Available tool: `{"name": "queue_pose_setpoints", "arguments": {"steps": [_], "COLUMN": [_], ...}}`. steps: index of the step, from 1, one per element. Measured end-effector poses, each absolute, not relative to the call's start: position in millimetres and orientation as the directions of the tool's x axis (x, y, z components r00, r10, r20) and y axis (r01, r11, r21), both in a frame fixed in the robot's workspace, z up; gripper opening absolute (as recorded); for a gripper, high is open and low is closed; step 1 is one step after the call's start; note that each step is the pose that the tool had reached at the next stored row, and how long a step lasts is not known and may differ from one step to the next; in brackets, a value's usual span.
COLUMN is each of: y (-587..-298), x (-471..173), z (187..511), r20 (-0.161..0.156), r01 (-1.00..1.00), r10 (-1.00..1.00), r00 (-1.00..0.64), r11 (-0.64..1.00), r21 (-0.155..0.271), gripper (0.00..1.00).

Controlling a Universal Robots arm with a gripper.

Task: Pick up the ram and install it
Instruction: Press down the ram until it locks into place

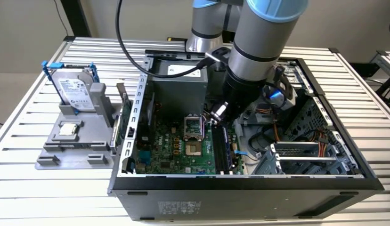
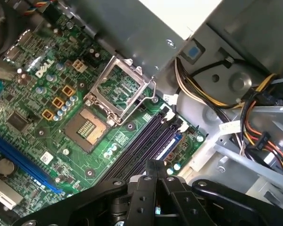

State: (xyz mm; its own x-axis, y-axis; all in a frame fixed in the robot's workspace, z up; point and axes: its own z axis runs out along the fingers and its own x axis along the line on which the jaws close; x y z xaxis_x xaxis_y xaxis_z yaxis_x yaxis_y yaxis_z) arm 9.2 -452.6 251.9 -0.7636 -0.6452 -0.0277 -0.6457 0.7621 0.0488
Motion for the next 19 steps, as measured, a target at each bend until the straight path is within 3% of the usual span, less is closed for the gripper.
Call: {"name": "queue_pose_setpoints", "arguments": {"steps": [19], "y": [-452.8], "x": [9.2], "z": [251.9], "r20": [-0.044], "r01": [-0.841], "r10": [-0.84], "r00": [-0.541], "r11": [0.54], "r21": [0.028], "gripper": [0.0]}}
